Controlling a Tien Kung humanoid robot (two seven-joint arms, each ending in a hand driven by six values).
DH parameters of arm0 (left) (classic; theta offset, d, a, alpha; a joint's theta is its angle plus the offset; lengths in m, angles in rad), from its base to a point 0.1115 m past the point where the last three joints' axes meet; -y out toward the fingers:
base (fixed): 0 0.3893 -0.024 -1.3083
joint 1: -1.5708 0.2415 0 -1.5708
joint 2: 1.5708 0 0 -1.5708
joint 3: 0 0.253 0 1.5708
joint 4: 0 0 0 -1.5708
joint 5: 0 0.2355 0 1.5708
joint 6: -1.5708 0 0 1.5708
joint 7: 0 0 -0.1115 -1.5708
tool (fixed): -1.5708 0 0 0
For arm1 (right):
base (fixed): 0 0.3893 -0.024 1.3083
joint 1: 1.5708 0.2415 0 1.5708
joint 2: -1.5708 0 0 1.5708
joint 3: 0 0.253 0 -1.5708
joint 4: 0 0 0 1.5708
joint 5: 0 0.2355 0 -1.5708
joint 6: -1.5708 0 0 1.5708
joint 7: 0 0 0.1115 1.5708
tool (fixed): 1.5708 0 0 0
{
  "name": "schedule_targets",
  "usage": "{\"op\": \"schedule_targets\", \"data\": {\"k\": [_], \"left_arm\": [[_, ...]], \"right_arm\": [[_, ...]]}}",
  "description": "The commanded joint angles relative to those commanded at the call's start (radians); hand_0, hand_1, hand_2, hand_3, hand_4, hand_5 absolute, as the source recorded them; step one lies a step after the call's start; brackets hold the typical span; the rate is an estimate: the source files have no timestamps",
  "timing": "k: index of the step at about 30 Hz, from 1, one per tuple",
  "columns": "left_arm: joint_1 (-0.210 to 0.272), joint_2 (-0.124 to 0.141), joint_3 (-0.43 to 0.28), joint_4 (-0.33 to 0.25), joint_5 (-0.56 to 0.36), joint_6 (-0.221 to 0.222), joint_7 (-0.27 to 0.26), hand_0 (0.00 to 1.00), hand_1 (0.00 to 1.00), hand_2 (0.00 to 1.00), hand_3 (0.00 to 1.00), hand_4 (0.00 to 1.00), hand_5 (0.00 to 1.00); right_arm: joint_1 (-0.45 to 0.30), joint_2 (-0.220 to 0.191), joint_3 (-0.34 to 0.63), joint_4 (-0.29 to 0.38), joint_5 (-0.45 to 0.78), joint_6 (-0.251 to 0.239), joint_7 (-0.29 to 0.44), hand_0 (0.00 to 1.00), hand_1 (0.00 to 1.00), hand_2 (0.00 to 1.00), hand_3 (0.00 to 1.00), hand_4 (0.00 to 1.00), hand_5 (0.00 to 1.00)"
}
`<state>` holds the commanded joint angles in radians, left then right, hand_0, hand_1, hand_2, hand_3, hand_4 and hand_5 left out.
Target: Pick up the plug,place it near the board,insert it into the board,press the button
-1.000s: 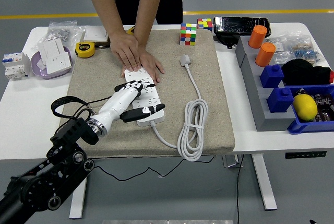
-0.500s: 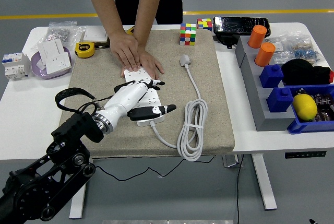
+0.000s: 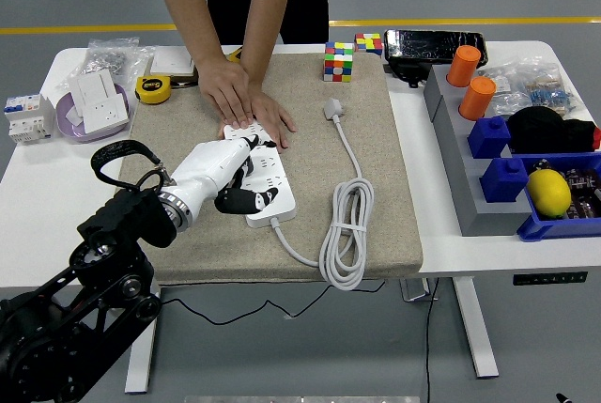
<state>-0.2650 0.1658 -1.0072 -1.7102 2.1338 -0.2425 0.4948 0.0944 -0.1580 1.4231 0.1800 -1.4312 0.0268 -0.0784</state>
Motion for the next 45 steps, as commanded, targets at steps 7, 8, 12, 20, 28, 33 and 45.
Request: {"op": "schedule_targets", "data": {"k": [7,8,12,20,28,33,45], "left_arm": [[-0.009,0.000,-0.009,0.015,-0.015,-0.115,0.034,0.160,0.046,0.142,0.760,0.434,0.110],[-0.011,0.002,-0.001,0.025,-0.017,-0.124,0.031,0.165,0.045,0.142,0.780,0.419,0.079],[-0.019,0.007,0.027,0.064,-0.022,-0.126,0.018,0.165,0.045,0.142,0.780,0.419,0.079],[-0.023,0.002,0.038,0.128,-0.005,-0.094,-0.007,0.167,0.046,0.141,0.797,0.417,0.080],[-0.029,-0.015,0.056,0.171,0.009,-0.072,-0.027,0.167,0.046,0.141,0.813,0.416,0.080],[-0.037,-0.022,0.063,0.196,0.015,-0.059,-0.036,0.167,0.045,0.141,0.831,0.427,0.079],[-0.044,-0.027,0.064,0.226,0.029,-0.060,-0.045,0.168,0.045,0.139,0.794,0.430,0.078]], "right_arm": [[-0.001,0.000,-0.002,0.000,-0.002,0.001,-0.001,0.828,0.762,0.759,0.794,0.998,0.922],[0.000,0.000,-0.003,0.000,-0.002,0.001,-0.001,0.826,0.762,0.759,0.793,0.998,0.922],[0.000,-0.002,-0.004,0.000,-0.003,0.001,-0.001,0.826,0.762,0.759,0.793,0.998,0.922],[-0.002,-0.004,-0.005,0.000,-0.004,0.001,-0.002,0.827,0.762,0.759,0.793,0.998,0.920],[-0.003,-0.003,-0.007,0.000,-0.003,0.002,-0.002,0.829,0.762,0.759,0.793,0.998,0.920],[-0.002,-0.003,-0.006,0.000,-0.004,0.002,-0.002,0.826,0.762,0.759,0.792,0.998,0.920],[-0.001,-0.002,-0.002,0.000,-0.003,0.001,-0.002,0.826,0.762,0.758,0.793,0.998,0.918]]}}
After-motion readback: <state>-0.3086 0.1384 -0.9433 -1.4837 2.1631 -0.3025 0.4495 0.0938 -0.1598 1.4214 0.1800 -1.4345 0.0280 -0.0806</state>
